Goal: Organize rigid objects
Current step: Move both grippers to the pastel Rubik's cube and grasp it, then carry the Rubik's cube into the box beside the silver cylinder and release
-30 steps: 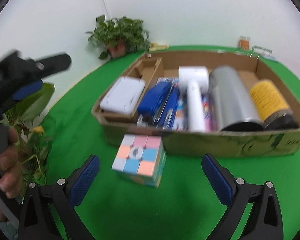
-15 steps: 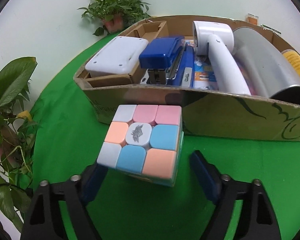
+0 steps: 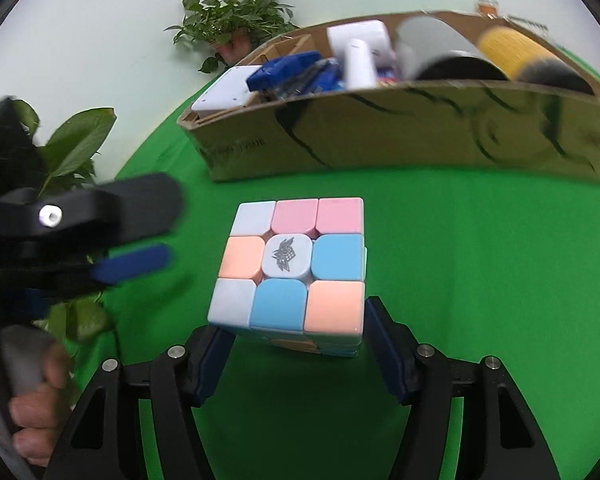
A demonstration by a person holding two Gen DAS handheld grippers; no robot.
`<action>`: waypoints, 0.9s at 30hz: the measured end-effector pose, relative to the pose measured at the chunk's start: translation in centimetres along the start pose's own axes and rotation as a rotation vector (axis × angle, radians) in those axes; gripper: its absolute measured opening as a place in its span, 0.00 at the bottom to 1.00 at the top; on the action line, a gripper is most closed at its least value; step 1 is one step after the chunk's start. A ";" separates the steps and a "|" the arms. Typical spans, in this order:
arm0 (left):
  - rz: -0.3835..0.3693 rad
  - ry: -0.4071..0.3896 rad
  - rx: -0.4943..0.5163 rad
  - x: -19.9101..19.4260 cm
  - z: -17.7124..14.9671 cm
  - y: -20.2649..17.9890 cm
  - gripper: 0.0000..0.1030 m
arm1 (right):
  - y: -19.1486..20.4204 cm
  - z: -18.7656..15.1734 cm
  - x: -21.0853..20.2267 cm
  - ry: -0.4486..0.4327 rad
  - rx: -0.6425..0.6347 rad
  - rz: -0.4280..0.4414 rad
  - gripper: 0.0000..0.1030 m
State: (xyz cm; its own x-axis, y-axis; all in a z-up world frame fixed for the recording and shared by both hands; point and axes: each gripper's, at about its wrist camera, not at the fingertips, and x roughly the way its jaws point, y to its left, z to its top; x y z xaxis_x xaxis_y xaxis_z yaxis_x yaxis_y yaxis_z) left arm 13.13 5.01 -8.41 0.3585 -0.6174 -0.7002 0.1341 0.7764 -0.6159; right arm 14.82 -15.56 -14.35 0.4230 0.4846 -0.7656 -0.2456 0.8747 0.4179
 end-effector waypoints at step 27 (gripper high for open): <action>-0.045 0.113 0.066 2.6 -1.1 -5.7 0.68 | -0.7 -1.6 -5.3 -0.086 -0.077 -0.032 0.54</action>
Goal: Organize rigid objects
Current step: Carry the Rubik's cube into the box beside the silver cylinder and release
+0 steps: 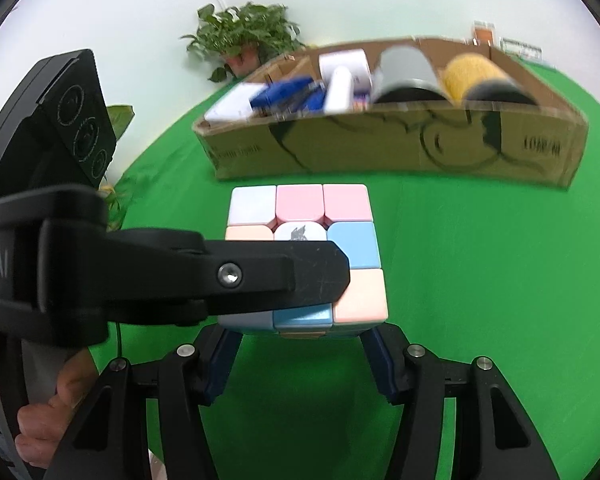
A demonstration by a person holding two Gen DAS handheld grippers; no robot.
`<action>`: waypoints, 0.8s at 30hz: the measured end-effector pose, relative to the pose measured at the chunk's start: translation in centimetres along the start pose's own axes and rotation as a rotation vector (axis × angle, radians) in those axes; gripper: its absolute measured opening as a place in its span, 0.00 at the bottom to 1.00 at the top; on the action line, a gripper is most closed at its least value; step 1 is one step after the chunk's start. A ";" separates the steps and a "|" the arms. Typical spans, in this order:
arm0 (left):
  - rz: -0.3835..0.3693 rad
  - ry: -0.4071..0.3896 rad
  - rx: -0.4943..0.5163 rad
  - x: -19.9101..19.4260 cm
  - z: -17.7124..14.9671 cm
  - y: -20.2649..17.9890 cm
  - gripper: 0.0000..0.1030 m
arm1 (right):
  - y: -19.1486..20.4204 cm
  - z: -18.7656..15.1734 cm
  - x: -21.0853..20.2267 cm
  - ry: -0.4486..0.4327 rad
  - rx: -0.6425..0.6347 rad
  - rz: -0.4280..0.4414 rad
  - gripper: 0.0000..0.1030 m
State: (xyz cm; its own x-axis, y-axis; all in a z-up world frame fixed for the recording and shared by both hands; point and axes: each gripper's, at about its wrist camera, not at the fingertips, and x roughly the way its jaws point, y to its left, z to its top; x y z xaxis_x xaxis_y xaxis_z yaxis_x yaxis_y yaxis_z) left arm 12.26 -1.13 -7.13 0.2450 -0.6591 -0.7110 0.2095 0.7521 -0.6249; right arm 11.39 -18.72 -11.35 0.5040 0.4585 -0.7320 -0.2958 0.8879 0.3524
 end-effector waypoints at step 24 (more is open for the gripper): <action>-0.068 0.041 0.005 0.8 20.3 1.5 0.68 | -2.3 19.8 5.3 -0.013 0.060 -0.012 0.54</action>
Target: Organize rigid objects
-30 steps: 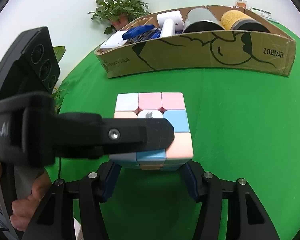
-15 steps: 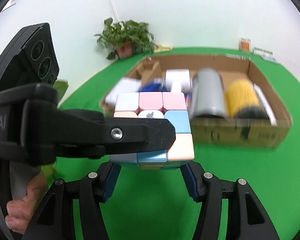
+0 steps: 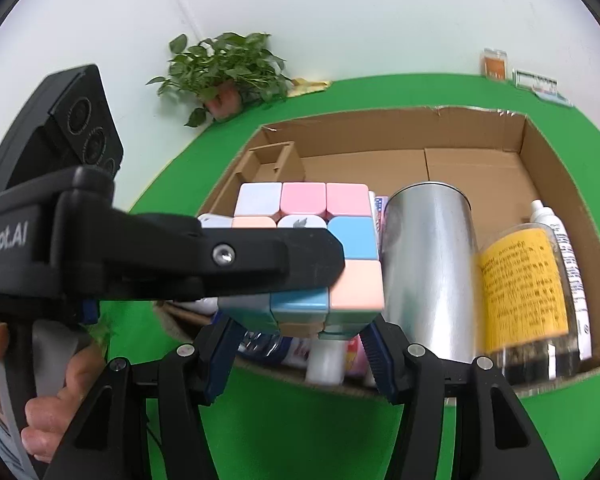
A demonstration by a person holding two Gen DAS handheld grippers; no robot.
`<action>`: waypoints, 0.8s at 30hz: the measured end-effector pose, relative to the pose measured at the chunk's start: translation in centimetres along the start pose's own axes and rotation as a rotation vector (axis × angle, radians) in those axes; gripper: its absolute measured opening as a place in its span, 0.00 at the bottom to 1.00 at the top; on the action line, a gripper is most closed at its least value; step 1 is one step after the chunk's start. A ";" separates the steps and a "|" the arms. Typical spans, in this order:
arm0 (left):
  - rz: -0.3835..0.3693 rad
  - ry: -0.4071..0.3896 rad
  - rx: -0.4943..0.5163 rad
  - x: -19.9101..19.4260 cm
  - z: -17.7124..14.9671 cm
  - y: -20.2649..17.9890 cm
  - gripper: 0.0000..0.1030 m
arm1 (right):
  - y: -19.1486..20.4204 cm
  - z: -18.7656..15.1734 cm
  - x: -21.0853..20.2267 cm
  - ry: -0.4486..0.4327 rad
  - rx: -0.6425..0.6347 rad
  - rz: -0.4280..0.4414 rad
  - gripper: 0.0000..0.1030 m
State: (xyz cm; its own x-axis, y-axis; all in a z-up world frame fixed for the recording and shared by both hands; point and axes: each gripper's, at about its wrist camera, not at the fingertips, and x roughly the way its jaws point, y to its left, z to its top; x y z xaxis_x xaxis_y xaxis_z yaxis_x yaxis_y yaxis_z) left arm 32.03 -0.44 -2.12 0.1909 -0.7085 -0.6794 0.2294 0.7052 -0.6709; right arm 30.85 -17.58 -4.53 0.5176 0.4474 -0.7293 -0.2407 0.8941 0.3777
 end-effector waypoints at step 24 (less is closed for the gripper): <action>0.618 -0.625 0.325 -8.3 -13.7 -6.0 0.84 | -1.4 -8.4 -9.2 -0.254 -0.096 -0.346 0.99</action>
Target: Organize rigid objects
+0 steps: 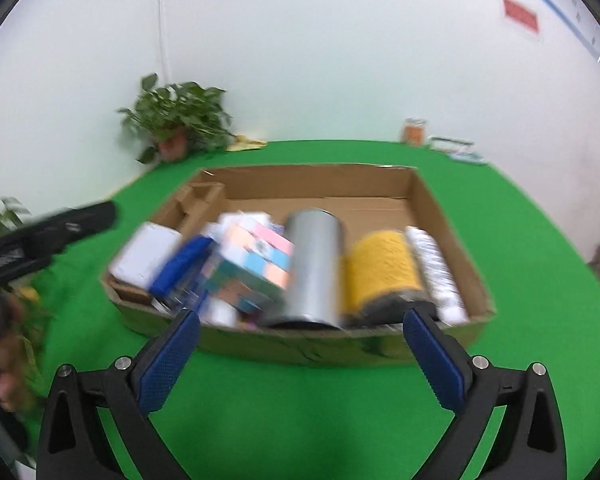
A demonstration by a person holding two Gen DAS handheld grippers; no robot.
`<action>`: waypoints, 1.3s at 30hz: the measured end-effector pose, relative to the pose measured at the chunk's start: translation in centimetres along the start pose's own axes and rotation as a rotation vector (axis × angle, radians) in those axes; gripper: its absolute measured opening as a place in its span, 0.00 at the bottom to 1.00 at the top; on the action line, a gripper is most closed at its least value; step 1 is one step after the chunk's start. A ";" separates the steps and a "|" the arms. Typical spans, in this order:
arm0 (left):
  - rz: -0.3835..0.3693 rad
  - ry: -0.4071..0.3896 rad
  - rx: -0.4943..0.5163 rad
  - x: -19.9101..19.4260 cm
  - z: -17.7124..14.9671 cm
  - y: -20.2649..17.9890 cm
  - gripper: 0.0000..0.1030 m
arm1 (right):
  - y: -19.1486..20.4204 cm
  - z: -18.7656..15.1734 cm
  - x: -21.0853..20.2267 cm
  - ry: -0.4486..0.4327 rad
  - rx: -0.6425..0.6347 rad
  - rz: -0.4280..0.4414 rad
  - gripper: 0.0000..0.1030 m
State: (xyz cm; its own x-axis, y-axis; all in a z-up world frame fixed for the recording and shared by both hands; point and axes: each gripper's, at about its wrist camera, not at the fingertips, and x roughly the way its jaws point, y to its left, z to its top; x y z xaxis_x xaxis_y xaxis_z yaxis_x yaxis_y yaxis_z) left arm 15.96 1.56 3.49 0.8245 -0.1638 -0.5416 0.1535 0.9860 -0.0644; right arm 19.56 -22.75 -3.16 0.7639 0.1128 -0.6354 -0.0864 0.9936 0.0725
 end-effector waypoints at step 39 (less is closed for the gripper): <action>0.140 -0.051 0.040 -3.9 -5.2 -5.4 0.99 | -2.2 -4.0 -6.2 -0.067 -0.018 -0.076 0.99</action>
State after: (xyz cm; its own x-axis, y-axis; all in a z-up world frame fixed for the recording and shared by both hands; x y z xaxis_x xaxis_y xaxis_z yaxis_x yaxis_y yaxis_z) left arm 9.12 -3.01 1.61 0.8660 -0.0266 -0.4993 0.0553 0.9976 0.0426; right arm 12.52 -25.66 -2.45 0.8095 0.0378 -0.5858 -0.0380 0.9992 0.0119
